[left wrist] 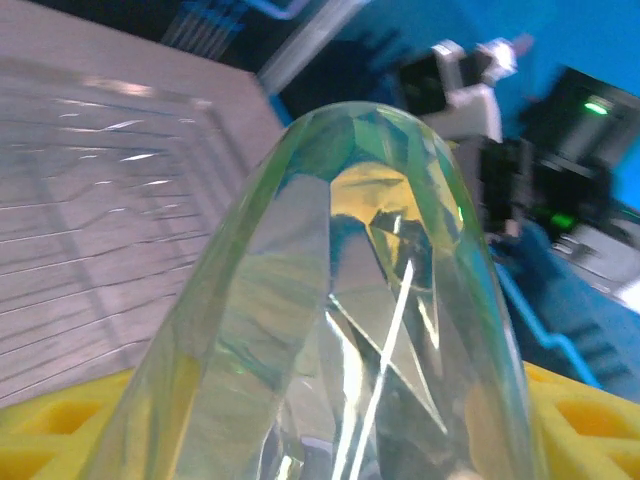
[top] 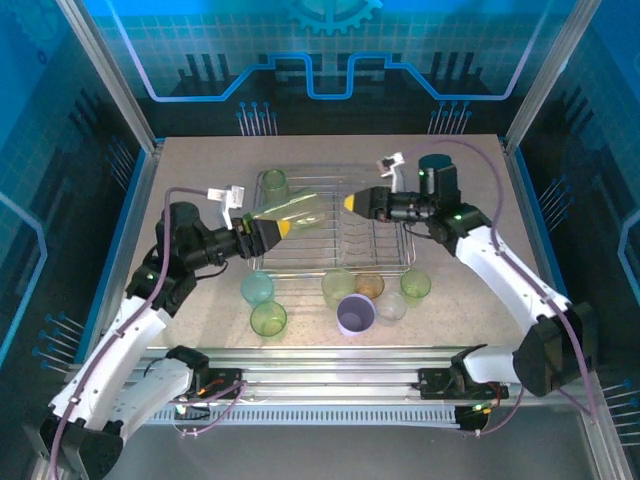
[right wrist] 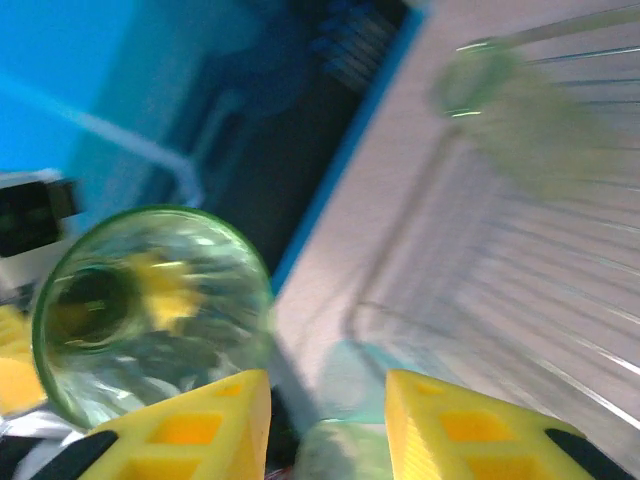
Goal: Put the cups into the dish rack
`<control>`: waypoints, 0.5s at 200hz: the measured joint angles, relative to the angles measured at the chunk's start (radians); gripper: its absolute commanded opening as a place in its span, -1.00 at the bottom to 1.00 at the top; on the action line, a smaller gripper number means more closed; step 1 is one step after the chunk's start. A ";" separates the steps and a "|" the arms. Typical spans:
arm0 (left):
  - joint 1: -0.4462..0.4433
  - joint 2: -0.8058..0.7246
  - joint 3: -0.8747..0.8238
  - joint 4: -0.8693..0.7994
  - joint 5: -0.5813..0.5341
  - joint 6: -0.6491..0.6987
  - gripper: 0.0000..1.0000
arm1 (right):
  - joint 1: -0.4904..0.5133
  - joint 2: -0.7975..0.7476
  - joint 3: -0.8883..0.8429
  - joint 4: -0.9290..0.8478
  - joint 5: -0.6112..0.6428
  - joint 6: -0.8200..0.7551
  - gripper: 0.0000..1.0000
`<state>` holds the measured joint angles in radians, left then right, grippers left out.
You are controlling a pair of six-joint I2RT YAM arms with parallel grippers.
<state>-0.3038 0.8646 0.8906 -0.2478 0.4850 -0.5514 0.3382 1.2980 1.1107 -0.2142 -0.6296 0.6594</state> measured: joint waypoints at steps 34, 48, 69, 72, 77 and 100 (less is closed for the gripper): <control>0.000 0.151 0.232 -0.347 -0.219 0.038 -0.78 | -0.081 -0.125 -0.056 -0.243 0.238 -0.132 -0.25; -0.007 0.206 0.287 -0.440 -0.278 0.055 -0.75 | -0.090 -0.183 -0.091 -0.307 0.299 -0.172 -0.24; -0.031 0.266 0.335 -0.529 -0.346 0.069 -0.75 | -0.098 -0.258 -0.125 -0.372 0.368 -0.219 -0.22; -0.035 0.276 0.343 -0.542 -0.357 0.073 -0.75 | -0.099 -0.266 -0.127 -0.379 0.377 -0.225 -0.22; -0.043 0.293 0.357 -0.560 -0.370 0.080 -0.75 | -0.100 -0.277 -0.130 -0.389 0.389 -0.234 -0.22; -0.077 0.388 0.446 -0.628 -0.444 0.103 -0.75 | -0.105 -0.296 -0.130 -0.420 0.422 -0.263 -0.21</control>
<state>-0.3809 1.2530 1.3365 -0.8757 0.0406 -0.4488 0.2333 1.0016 0.9802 -0.6346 -0.2077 0.3962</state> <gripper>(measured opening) 0.701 0.391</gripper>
